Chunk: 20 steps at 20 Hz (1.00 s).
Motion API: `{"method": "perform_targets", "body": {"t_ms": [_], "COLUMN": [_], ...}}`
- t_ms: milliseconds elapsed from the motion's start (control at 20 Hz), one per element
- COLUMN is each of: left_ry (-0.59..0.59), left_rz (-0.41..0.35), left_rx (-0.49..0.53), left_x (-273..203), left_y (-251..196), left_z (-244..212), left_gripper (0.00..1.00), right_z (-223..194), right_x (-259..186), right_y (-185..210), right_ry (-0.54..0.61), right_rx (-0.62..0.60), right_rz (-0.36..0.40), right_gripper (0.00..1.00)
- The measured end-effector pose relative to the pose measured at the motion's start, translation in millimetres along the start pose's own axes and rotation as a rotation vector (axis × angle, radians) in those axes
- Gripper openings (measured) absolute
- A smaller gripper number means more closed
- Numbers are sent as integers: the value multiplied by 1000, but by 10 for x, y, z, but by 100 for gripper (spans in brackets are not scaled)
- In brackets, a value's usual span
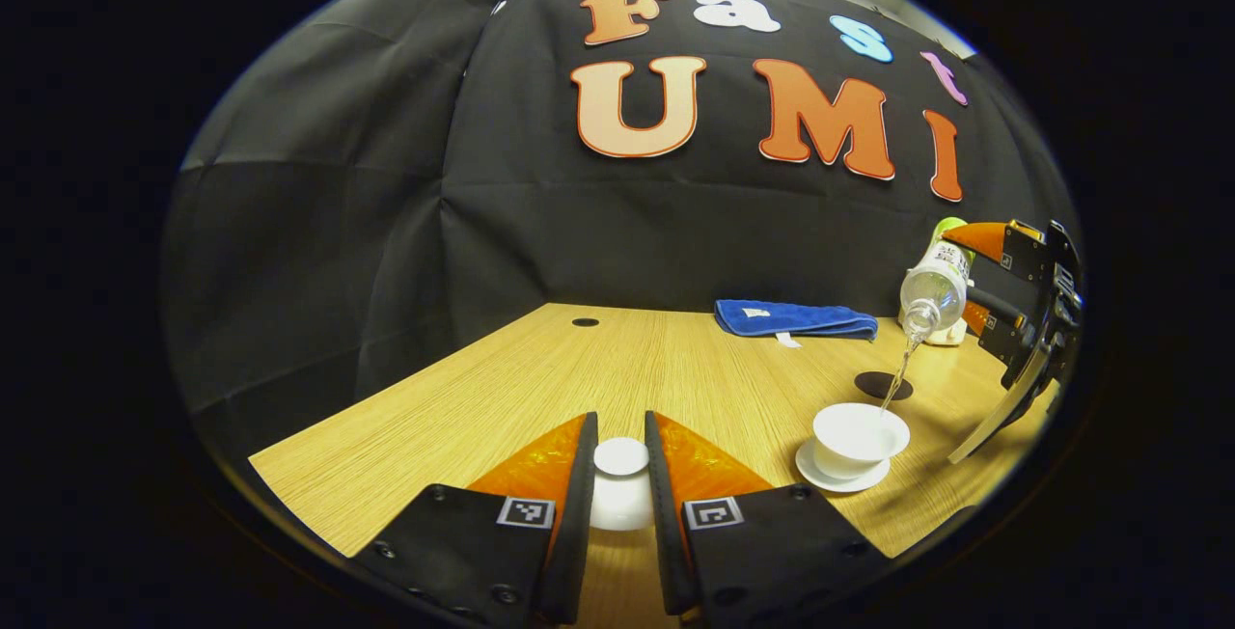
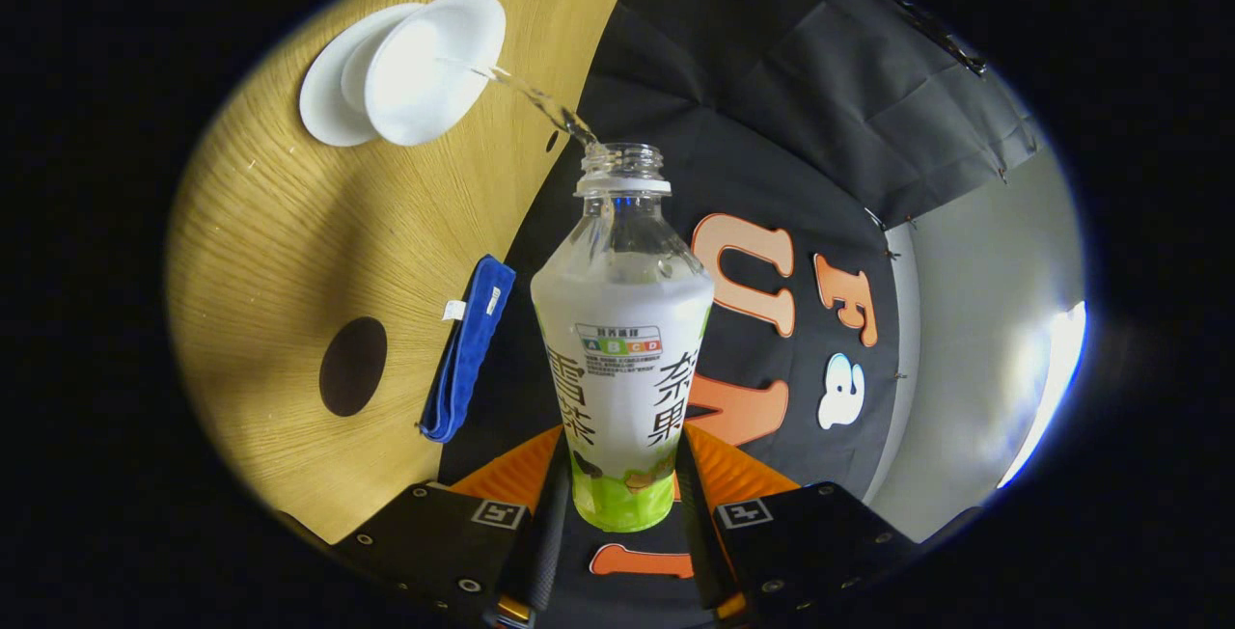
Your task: Open the teacup lid with one hand, grasp the water bottle and pour water into the teacup with the other hand; after pouring, place the water bottle on the coaster and then close the teacup lid.
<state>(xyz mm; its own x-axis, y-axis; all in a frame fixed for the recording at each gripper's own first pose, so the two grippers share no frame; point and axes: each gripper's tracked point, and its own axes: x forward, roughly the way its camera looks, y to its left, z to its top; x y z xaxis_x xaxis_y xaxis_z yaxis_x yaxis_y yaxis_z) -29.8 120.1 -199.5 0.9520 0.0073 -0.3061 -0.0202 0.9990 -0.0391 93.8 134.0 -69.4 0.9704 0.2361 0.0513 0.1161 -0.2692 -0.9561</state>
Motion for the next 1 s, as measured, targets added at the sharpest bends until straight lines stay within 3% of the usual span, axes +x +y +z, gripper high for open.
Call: {"method": "perform_targets", "body": {"t_ms": [1000], "left_ry": [3], "left_rz": [-5], "left_rx": [5], "left_x": [-23], "left_y": [85], "left_z": [-43], "left_gripper": [34], "right_z": [173], "right_x": [60], "right_y": [-310], "right_ry": [-88], "right_rx": [-224], "right_rz": [-139], "right_gripper": [57]}}
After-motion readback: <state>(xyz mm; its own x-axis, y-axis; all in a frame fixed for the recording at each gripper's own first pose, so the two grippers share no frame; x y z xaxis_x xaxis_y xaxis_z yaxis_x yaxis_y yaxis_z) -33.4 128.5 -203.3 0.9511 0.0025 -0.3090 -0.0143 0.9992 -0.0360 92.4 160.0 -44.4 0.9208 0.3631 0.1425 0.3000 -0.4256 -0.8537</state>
